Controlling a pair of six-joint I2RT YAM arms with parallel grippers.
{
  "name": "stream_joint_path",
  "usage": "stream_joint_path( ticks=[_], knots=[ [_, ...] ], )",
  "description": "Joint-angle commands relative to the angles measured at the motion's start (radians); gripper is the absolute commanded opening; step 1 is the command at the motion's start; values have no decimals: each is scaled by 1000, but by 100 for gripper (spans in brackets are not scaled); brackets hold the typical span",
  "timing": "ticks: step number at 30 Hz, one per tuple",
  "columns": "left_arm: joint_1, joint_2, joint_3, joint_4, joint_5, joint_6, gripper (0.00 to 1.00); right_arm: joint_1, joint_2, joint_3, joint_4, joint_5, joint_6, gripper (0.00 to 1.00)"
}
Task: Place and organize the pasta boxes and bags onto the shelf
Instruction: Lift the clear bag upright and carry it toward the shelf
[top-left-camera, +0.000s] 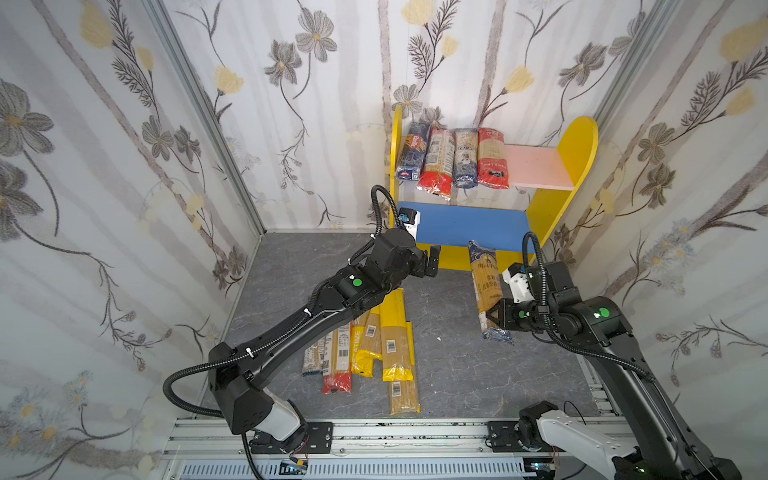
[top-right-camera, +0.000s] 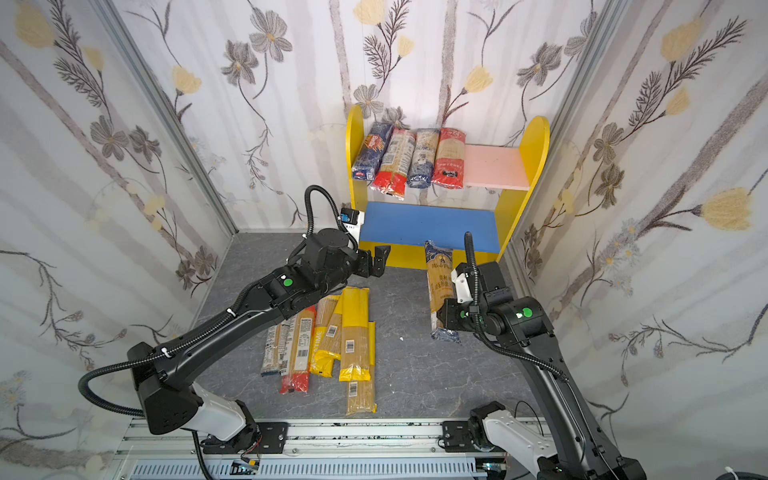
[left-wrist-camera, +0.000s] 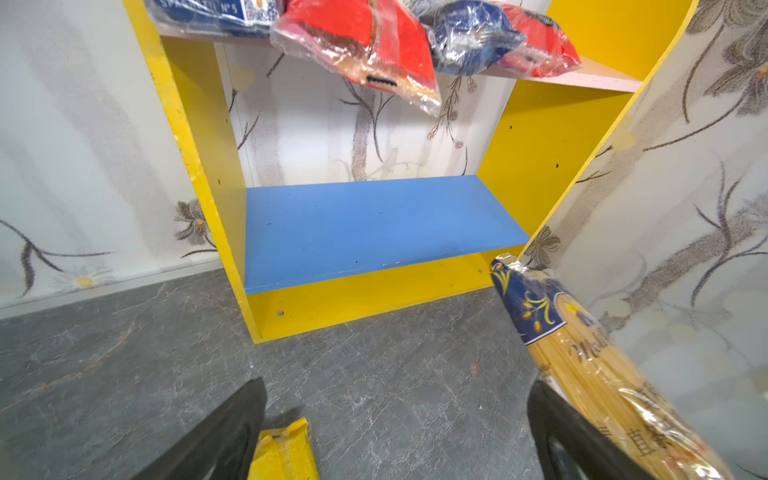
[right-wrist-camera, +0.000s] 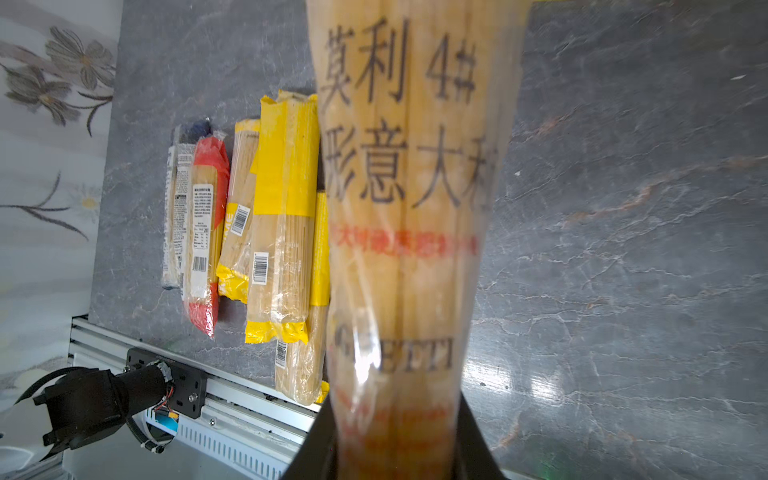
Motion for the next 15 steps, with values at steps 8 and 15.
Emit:
stream_joint_path(
  ticks=[8,15],
  knots=[
    [14,81,114,7,59,95,100,-115,44,284,13,89,-73,0],
    [20,82,133,7,125,142,100,-206,164,520,46,98,-109,0]
  ],
)
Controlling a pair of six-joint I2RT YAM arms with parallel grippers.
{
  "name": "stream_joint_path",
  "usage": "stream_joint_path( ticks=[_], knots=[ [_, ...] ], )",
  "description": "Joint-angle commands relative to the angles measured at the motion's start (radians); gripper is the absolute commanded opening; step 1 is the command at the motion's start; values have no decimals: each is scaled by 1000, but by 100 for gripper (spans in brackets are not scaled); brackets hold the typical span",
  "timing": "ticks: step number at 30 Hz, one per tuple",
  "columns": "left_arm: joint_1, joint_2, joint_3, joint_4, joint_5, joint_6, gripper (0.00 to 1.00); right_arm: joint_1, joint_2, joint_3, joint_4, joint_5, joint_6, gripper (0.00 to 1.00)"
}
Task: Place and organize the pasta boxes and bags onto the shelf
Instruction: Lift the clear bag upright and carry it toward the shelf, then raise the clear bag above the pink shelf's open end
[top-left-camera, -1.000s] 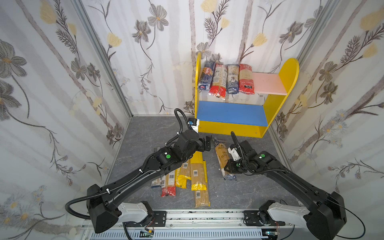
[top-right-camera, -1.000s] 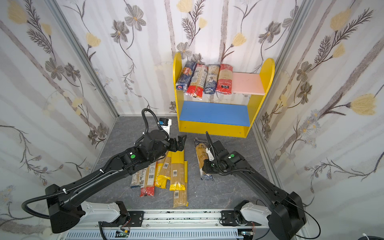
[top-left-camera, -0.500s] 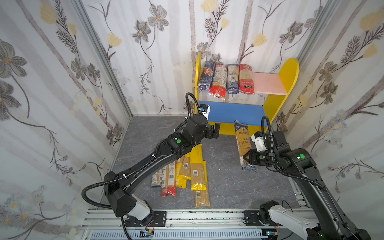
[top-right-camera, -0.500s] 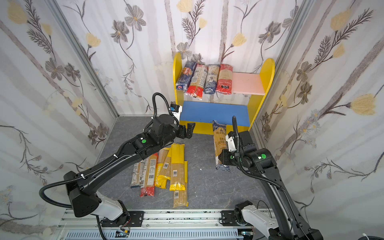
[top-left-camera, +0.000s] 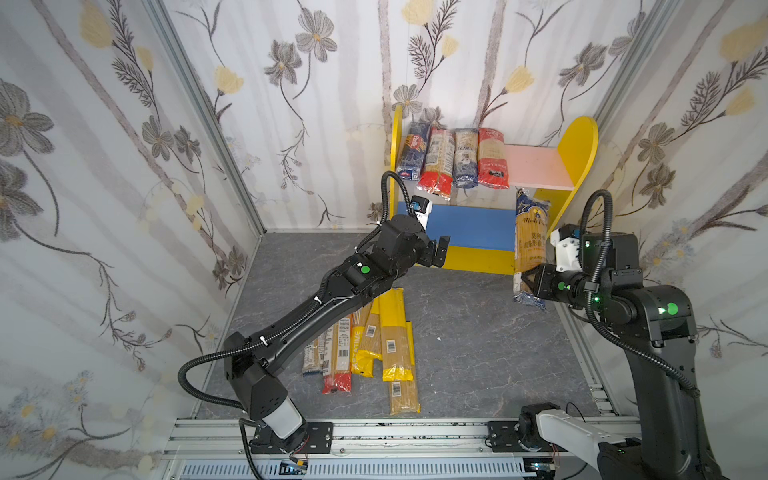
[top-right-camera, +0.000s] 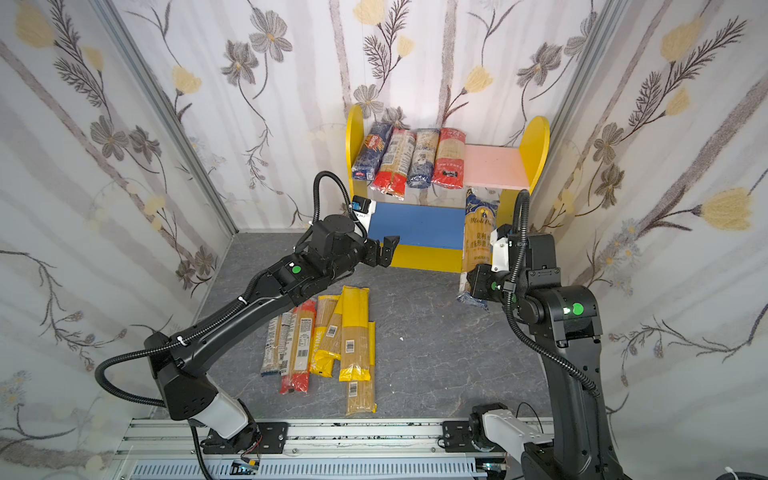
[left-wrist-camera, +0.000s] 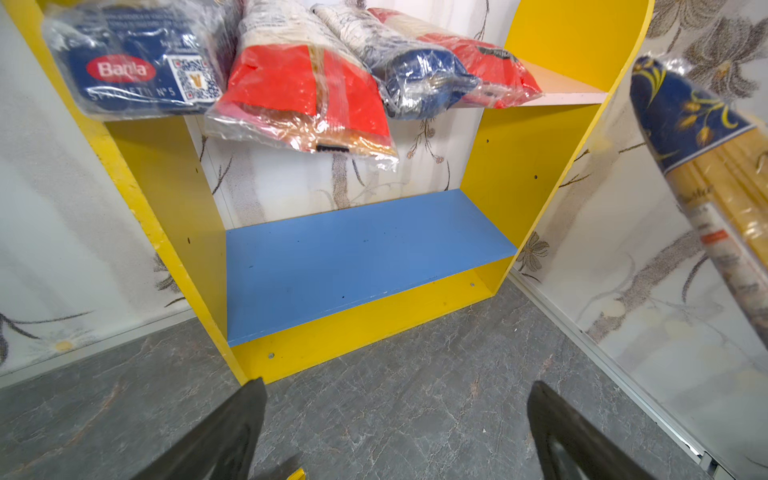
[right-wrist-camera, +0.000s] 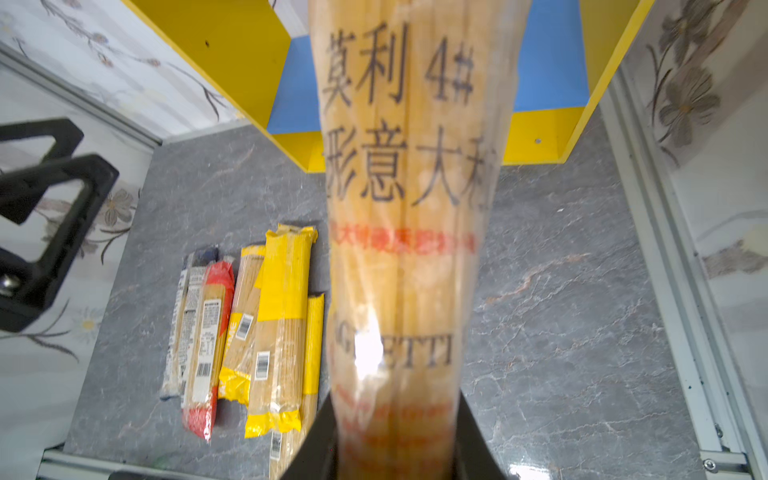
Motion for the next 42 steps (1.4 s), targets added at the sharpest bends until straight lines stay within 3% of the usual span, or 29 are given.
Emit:
stream_joint_path(
  ticks=[1,9,19,28,42],
  knots=[
    [0,-4,-1,6,56,48,100,-31,52,96,146,22,-47,0],
    [5,-30,-29,6,63,89,100,-88,267,348,268,18,-59,0],
    [14,-22,117,6,84,124,100,-157,562,657,424,-80,-57,2],
    [36,20,180,5,76,151,100,-181,701,681,585,-144,-28,5],
    [66,78,244,3,83,144,100,-186,774,703,611,-143,-36,11]
  ],
)
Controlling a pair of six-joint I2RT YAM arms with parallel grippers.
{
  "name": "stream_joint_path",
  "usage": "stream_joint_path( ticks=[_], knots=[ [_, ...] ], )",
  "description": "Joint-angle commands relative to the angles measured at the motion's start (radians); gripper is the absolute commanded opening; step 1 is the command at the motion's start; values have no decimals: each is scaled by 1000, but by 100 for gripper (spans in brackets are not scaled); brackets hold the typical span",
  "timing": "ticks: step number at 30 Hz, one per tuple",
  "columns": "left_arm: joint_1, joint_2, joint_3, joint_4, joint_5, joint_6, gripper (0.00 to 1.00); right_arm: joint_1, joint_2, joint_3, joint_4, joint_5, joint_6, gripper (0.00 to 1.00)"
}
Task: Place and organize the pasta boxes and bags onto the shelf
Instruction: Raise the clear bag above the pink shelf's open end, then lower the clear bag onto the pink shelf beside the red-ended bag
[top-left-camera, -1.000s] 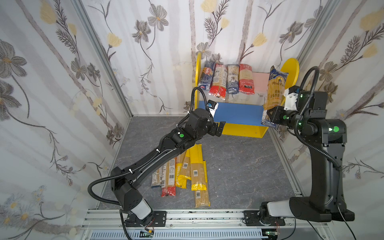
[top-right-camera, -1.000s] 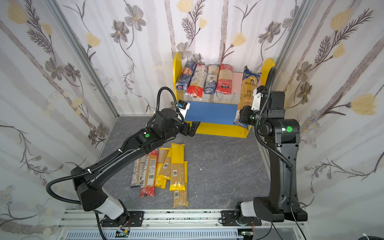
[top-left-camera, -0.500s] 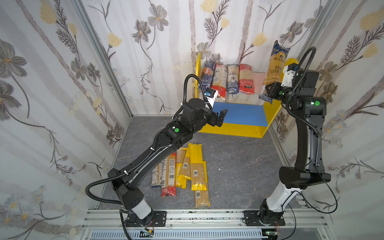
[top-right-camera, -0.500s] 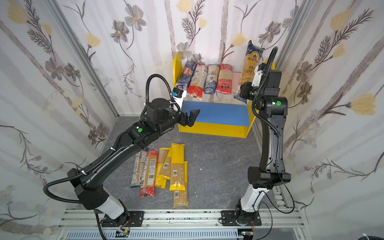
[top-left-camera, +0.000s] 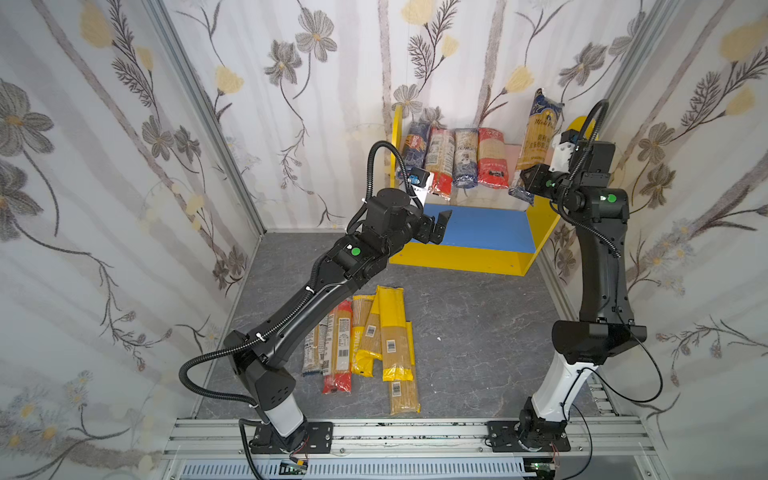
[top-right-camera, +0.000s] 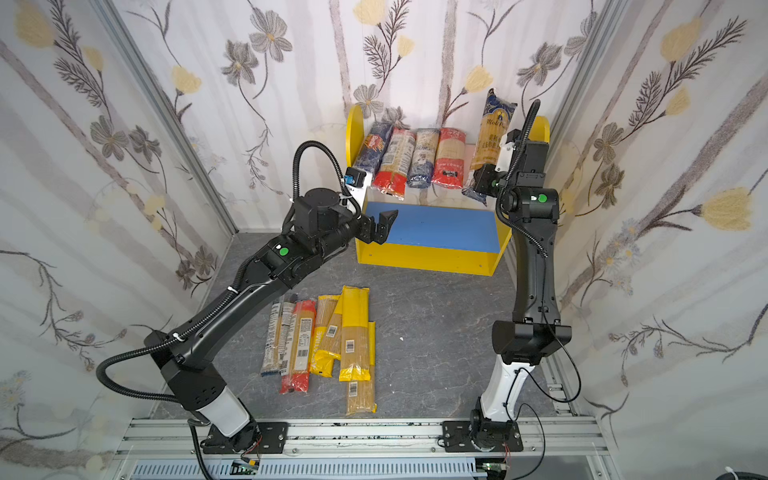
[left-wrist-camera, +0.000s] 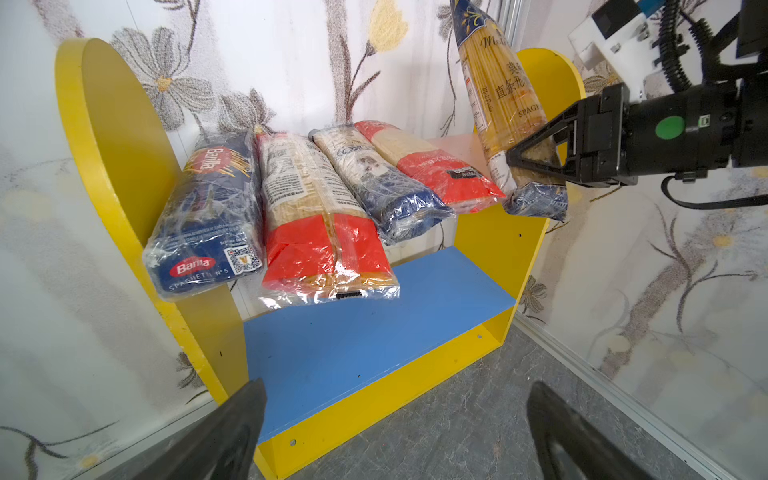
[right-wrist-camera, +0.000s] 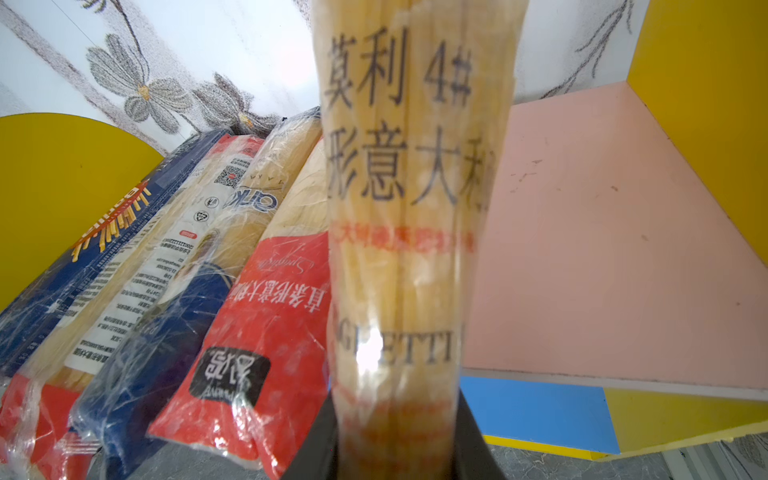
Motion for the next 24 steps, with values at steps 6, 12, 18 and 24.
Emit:
stream_joint_path(
  ticks=[6,12,18,24],
  knots=[
    [11,18,26,17,4,0,100,-3,37,39,177,-9,-5,21],
    [14,6,11,15,-6,-1,100,-6,68,43,185,-37,27,56],
    [15,-19,-8,15,-25,-3,100,-20,70,44,185,-42,50,69],
    [16,-33,-12,15,-40,2,100,-37,27,44,180,-24,56,79]
  ],
)
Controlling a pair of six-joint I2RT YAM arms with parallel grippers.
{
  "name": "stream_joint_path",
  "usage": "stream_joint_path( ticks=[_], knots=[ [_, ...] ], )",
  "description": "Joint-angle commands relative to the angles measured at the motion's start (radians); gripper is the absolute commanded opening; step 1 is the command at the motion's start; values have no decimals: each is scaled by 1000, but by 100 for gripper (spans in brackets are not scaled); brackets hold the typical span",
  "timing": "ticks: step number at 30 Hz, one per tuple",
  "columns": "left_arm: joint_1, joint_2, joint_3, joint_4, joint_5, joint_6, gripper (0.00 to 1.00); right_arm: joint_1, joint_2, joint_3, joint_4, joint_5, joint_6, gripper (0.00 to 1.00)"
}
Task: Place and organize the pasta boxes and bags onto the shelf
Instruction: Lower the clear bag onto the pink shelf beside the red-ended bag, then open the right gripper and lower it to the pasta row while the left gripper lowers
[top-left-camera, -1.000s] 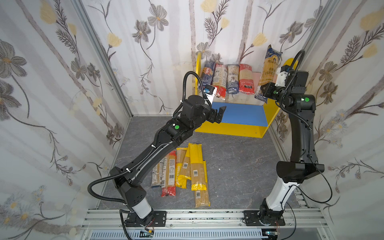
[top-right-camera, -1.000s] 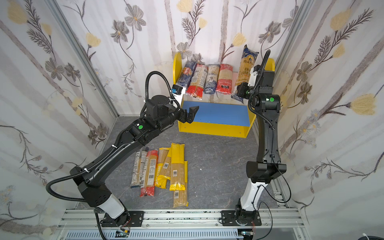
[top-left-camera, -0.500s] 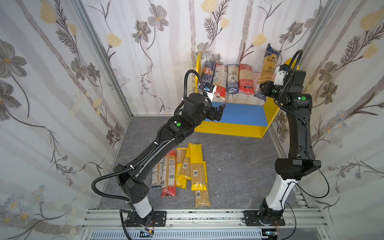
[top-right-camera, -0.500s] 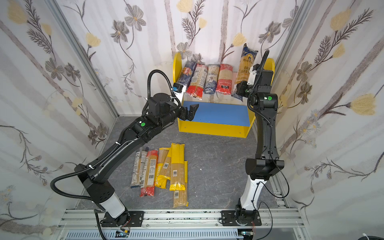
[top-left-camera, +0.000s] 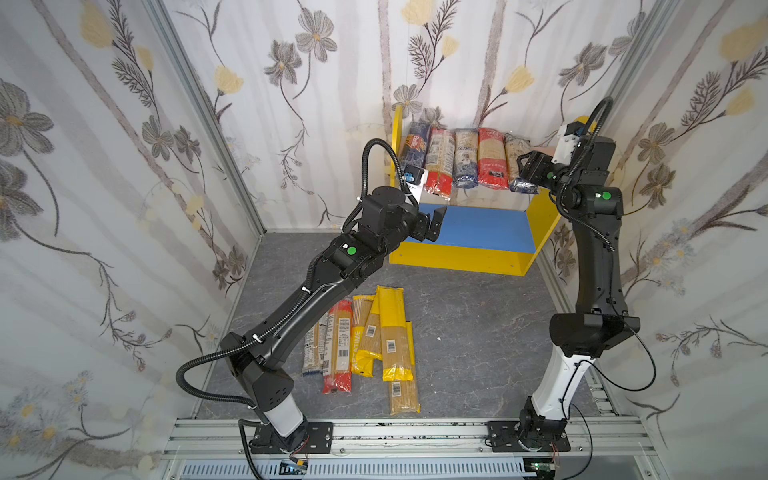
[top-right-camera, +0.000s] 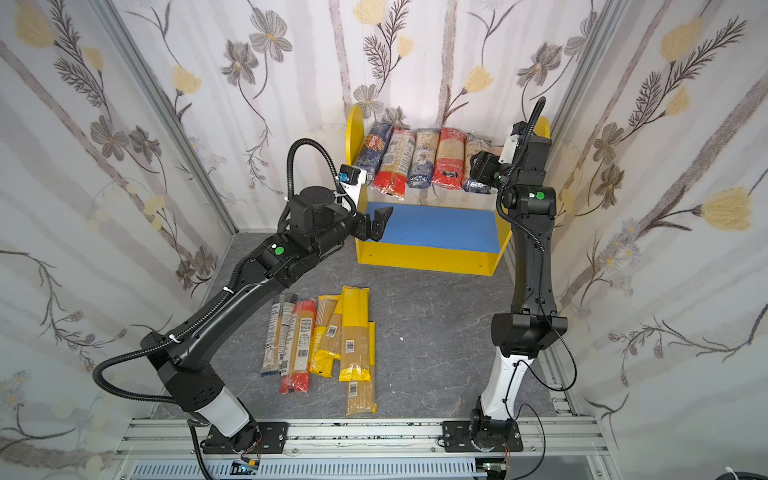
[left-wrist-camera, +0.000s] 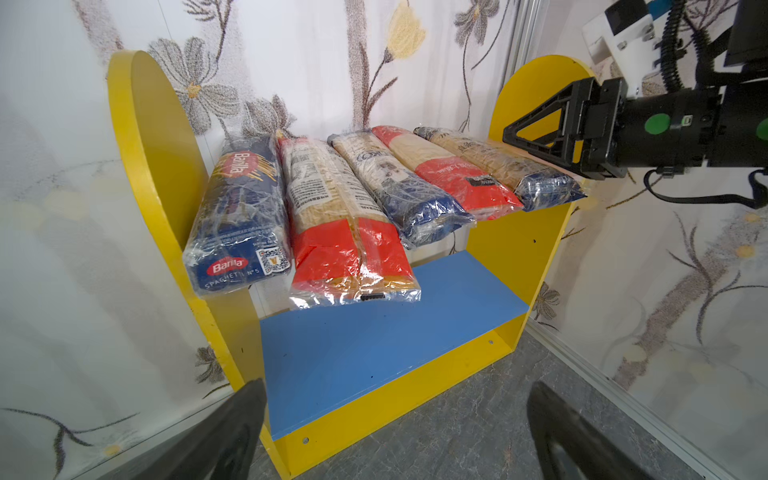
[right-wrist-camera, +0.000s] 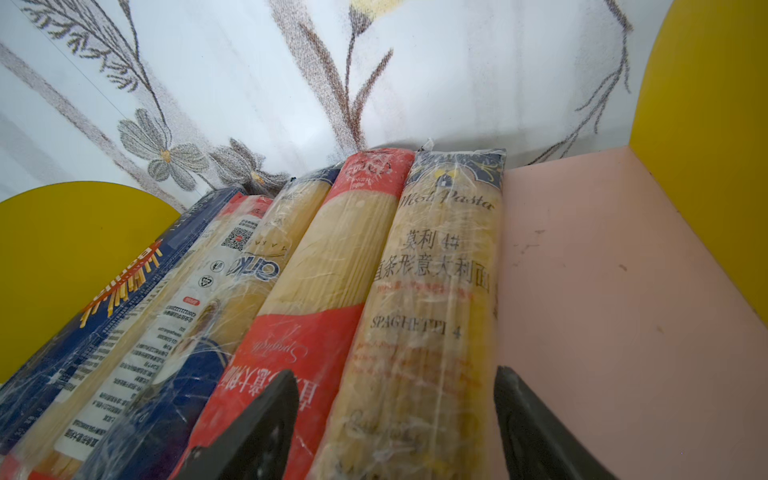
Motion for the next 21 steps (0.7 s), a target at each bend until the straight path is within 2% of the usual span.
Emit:
stream_joint_path(
  ticks=[1,15,17,21],
  knots=[
    [1,-9,-2,21,-19,2,100,-11,-24,7,40,1,13,80],
    [-1,-66,-75,22,-9,-61,100,-26,-83,-8,-135,-51,-34,83],
    [-3,-90,-111,25,-32,-76,100,-18,-111,-63,-149,-44,-48,83],
    [-4,-150,-206,29,-90,-120,100,-1,-239,-306,-81,-24,-47,83]
  ],
)
